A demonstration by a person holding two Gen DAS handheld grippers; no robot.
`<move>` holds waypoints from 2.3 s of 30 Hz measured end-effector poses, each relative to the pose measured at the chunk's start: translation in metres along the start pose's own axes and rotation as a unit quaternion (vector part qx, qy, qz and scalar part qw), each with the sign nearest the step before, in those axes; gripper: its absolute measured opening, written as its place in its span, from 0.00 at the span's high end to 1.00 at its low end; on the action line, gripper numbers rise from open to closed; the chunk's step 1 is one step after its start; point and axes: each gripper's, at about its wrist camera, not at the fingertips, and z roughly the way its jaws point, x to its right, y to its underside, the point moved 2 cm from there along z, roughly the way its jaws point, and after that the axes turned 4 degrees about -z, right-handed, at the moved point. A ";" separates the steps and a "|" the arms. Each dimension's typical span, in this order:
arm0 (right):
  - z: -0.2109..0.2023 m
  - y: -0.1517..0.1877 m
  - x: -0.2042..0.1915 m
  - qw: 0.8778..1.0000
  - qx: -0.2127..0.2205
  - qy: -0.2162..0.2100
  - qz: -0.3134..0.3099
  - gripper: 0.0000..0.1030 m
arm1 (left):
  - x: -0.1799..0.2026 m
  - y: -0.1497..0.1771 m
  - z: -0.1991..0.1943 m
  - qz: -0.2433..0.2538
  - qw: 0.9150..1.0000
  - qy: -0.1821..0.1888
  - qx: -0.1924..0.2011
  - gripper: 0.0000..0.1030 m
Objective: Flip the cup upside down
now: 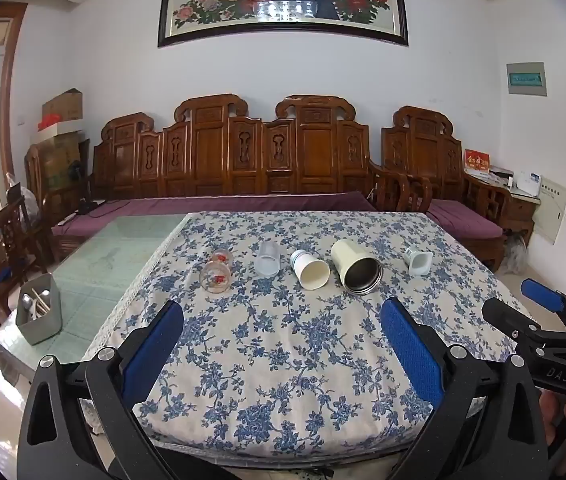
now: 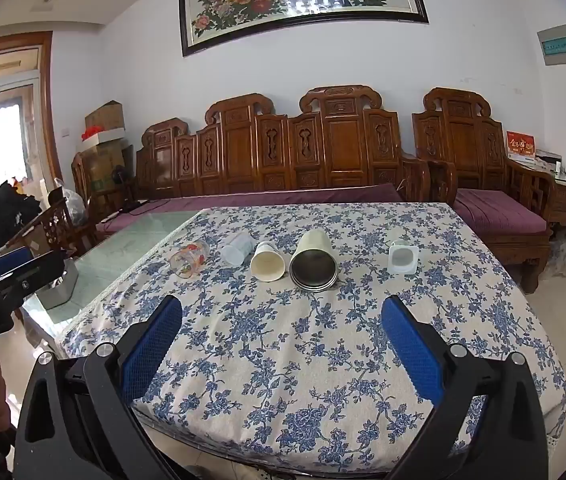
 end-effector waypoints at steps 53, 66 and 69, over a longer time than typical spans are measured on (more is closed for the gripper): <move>0.162 0.008 0.011 0.995 -0.096 -0.036 -0.010 0.15 | -0.031 -0.022 0.167 0.042 0.994 -0.019 -0.103 0.07; 0.246 -0.003 0.015 0.988 -0.144 -0.052 -0.015 0.22 | -0.039 -0.043 0.278 0.059 0.986 0.002 -0.157 0.19; 0.260 -0.006 0.012 0.987 -0.147 -0.054 -0.019 0.22 | -0.039 -0.047 0.308 0.065 0.983 0.005 -0.172 0.20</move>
